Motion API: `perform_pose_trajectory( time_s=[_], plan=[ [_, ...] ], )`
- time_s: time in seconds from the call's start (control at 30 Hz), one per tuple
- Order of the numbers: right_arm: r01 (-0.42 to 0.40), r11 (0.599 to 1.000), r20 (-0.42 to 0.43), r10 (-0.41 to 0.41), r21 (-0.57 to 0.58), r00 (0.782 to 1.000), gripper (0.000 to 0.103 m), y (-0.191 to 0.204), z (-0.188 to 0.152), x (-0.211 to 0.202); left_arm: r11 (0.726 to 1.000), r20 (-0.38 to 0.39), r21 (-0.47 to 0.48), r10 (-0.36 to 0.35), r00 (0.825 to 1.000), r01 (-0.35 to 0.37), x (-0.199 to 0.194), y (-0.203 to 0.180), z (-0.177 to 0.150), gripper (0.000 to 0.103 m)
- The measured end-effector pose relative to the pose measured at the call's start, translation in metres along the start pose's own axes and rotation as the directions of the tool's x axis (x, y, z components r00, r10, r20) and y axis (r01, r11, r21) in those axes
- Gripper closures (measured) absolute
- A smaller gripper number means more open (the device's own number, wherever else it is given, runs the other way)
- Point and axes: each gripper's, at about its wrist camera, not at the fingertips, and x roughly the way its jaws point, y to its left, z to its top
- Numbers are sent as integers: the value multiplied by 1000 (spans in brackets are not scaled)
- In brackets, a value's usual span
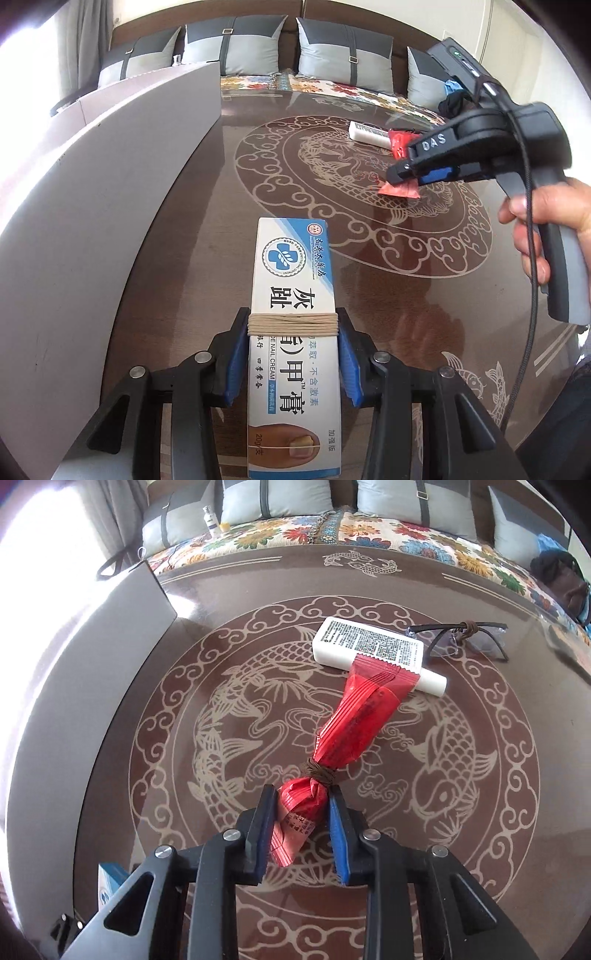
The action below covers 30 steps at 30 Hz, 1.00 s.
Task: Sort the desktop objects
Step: 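Grasp the red candy bag with the right tool while the left tool carries the box toward the bin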
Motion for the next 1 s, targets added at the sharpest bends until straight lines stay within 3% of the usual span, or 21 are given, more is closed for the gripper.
perform_pose_trajectory(
  time_s=[0.1,0.33,0.47,0.57,0.63,0.67,0.7,0.8,1.0],
  plan=[
    [-8,998,-12,7,-54,1000,75,-9,-18,-20,999,8,-37,-22,1000,22,-5,5,1,60],
    [-12,985,-98,-6,-175,995,73,-24,-60,-46,999,26,-18,-28,999,28,-10,-3,3,60],
    [-21,997,-95,15,-71,995,70,-38,-62,-45,999,19,-16,-29,999,30,-9,-8,-1,60],
    [-9,1000,-94,11,18,996,58,-39,-58,-38,1000,18,4,-20,1000,20,-9,-12,-3,60],
    [11,996,-88,-3,83,996,57,-38,-55,-30,1000,16,11,-18,1000,18,-9,-12,-4,60],
    [35,995,-81,-27,96,996,62,-37,-56,-28,1000,15,12,-20,1000,20,-9,-11,-4,60],
    [62,994,-74,-55,88,996,79,-33,-56,-28,1000,17,9,-24,1000,24,-11,-10,-4,60],
    [88,996,-57,-87,21,995,80,-17,-58,-34,998,40,-10,-57,998,57,-23,-5,-1,60],
    [79,989,75,-70,-126,995,80,19,-48,-99,989,112,-48,-136,984,142,-69,9,14,60]
  ],
)
